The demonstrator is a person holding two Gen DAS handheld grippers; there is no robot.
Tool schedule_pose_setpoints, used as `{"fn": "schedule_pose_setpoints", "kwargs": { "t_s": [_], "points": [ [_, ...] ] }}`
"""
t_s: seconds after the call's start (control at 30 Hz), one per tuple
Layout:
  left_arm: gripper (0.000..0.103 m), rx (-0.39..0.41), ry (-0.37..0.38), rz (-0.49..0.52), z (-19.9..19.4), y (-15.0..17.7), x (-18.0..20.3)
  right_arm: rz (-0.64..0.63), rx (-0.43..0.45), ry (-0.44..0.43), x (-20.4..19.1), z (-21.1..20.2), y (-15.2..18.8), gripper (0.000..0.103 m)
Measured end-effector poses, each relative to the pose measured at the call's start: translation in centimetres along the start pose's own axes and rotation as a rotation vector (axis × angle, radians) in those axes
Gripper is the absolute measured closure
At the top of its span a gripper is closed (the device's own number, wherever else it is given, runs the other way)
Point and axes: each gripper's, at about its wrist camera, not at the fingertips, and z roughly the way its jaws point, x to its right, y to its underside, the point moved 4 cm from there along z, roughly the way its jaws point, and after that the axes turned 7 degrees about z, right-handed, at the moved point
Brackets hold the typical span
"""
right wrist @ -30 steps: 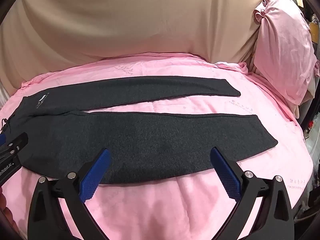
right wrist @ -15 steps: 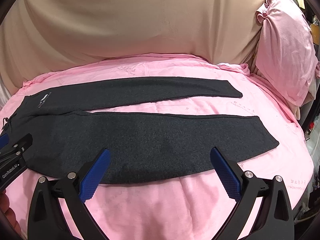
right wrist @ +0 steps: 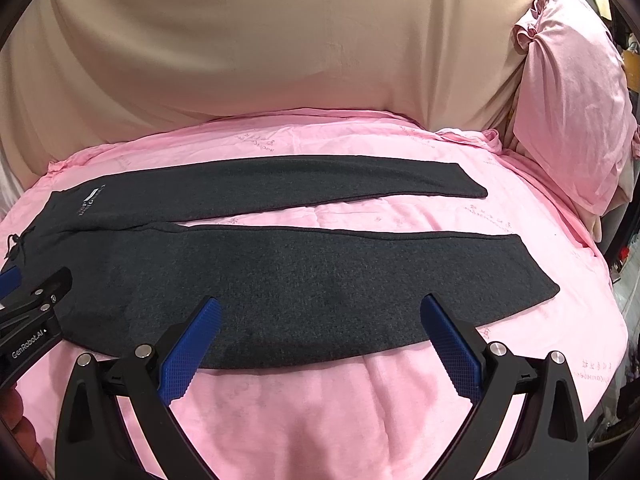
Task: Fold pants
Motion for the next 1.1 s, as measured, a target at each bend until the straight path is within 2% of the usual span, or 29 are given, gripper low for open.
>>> {"fn": "schedule_pose_setpoints", "kwargs": {
  "t_s": [1.1],
  "points": [
    [0.023, -0.020, 0.001, 0.005, 0.88, -0.04, 0.38, 0.003, -0.003, 0.002, -0.02, 0.53, 0.16, 0.005]
  ]
}}
